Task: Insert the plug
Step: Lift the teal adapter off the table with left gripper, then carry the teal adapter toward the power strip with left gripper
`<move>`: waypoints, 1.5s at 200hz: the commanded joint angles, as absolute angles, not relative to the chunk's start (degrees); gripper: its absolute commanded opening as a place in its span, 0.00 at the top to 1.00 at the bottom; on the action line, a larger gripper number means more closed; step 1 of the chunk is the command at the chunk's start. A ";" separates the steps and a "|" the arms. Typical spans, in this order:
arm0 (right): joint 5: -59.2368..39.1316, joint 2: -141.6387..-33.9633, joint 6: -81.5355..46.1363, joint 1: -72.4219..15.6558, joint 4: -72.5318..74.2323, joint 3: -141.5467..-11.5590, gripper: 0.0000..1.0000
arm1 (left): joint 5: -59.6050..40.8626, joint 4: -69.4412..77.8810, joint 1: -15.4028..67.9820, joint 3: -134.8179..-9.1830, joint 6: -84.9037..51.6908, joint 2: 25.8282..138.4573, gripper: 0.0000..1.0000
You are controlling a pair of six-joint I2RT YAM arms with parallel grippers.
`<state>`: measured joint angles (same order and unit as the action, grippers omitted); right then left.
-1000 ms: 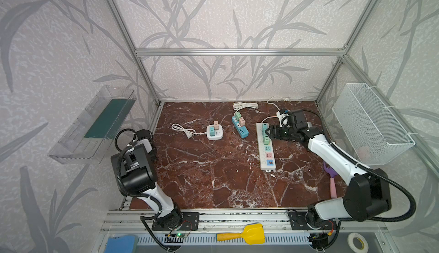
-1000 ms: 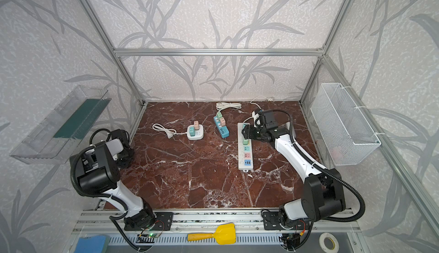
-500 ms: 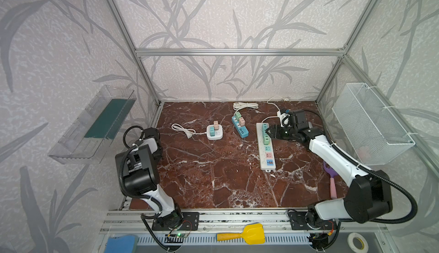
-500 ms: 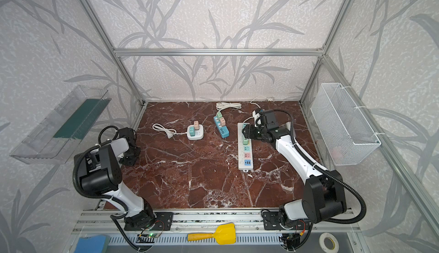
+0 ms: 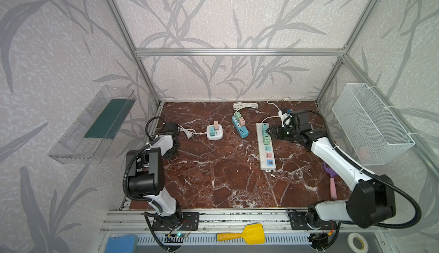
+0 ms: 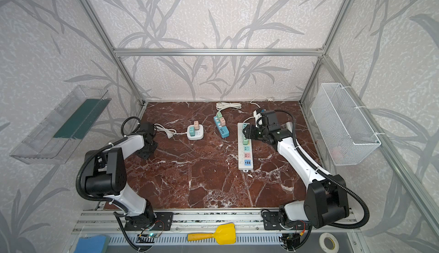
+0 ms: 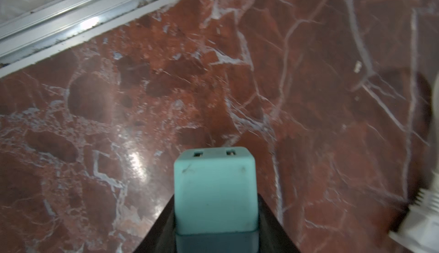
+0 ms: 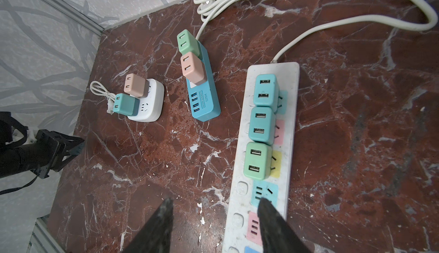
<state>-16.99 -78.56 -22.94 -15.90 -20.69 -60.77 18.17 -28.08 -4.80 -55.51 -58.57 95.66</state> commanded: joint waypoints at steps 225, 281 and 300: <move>-10.56 -59.99 -22.77 -14.24 -29.31 -52.38 0.36 | 5.05 -28.33 47.38 -62.65 -29.08 103.04 0.29; -11.77 -59.85 -22.56 -14.15 -28.87 -52.38 0.34 | 1.73 -41.76 45.40 -71.67 -29.09 105.87 0.28; -12.51 -60.35 -21.99 -14.07 -28.35 -52.29 0.34 | 2.81 -43.15 45.37 -73.26 -32.13 107.67 0.31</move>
